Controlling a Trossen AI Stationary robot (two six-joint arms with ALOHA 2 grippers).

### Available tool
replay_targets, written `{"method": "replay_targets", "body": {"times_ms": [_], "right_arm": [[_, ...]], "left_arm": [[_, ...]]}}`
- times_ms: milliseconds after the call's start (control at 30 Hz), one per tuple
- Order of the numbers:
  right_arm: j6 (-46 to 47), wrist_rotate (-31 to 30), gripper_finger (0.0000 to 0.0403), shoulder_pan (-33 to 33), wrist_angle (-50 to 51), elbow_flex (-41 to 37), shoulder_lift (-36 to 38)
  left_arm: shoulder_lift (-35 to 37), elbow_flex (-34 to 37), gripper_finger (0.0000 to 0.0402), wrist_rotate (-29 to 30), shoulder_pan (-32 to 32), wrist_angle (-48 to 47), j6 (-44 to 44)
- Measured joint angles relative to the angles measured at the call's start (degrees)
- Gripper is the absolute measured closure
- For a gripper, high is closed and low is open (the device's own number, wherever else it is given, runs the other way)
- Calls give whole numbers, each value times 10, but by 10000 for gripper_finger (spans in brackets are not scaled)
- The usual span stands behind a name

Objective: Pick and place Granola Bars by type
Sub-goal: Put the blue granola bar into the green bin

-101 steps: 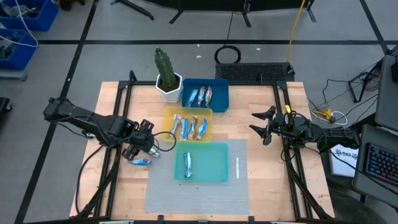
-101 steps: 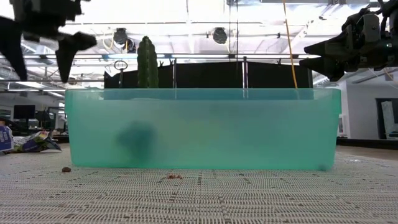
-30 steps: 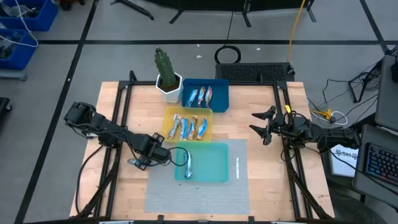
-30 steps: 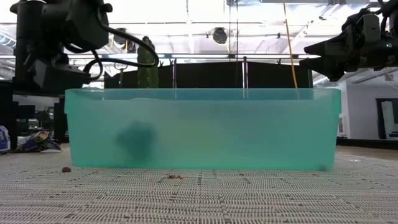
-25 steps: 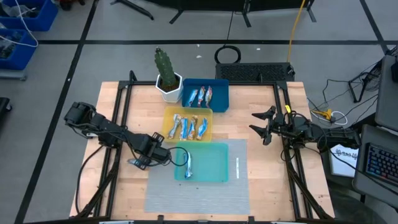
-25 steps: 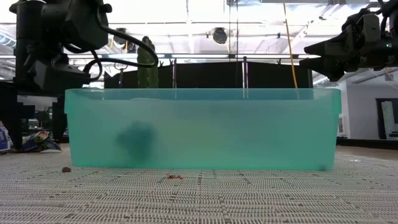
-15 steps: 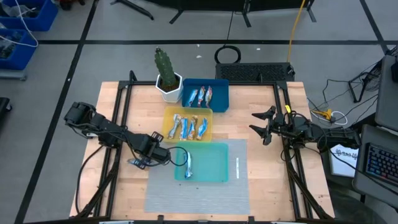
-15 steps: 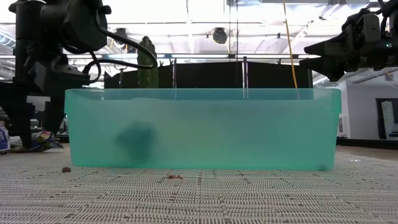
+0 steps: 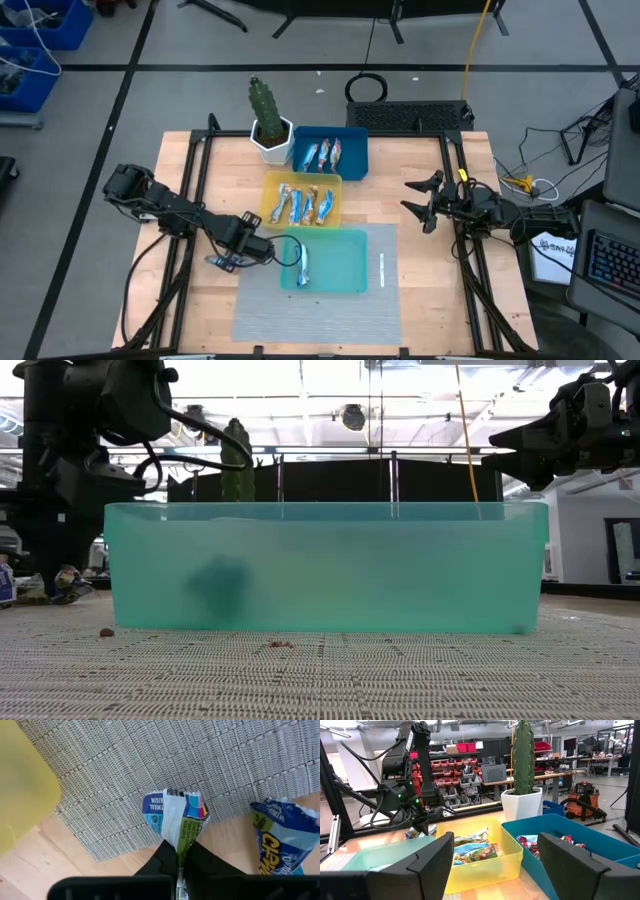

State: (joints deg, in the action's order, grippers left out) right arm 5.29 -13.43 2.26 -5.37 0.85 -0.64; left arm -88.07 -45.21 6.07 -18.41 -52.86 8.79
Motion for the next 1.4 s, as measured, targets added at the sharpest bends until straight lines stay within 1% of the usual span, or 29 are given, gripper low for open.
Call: {"method": "replay_targets", "body": {"times_ms": [67,133,200,267,333,467,567,767,967,1133,1233,1400], "right_arm": [[0,0,124,0,0,0,0],[0,0,124,0,0,0,0],[0,0,124,0,0,0,0],[0,0,124,0,0,0,0],[0,0,124,0,0,0,0],[0,0,124,0,0,0,0],[0,0,124,0,0,0,0],[0,0,124,0,0,0,0],[0,0,124,0,0,0,0],[0,0,124,0,0,0,0],[0,0,124,0,0,0,0],[0,0,124,0,0,0,0]], "left_arm": [[0,0,384,2,0,0,-11],[0,0,379,16,0,-1,-32],[4,0,382,34,0,-1,-48],[12,-8,391,38,1,-2,-60],[24,-23,391,37,3,-2,-77],[45,-69,386,45,11,-16,-123],[54,-114,392,45,20,-41,-166],[57,-225,388,49,32,-101,-262],[57,-334,392,51,48,-120,-385],[57,-404,391,51,61,-134,-519],[57,-422,392,51,67,-139,-617],[56,-422,392,44,69,-140,-787]]}}
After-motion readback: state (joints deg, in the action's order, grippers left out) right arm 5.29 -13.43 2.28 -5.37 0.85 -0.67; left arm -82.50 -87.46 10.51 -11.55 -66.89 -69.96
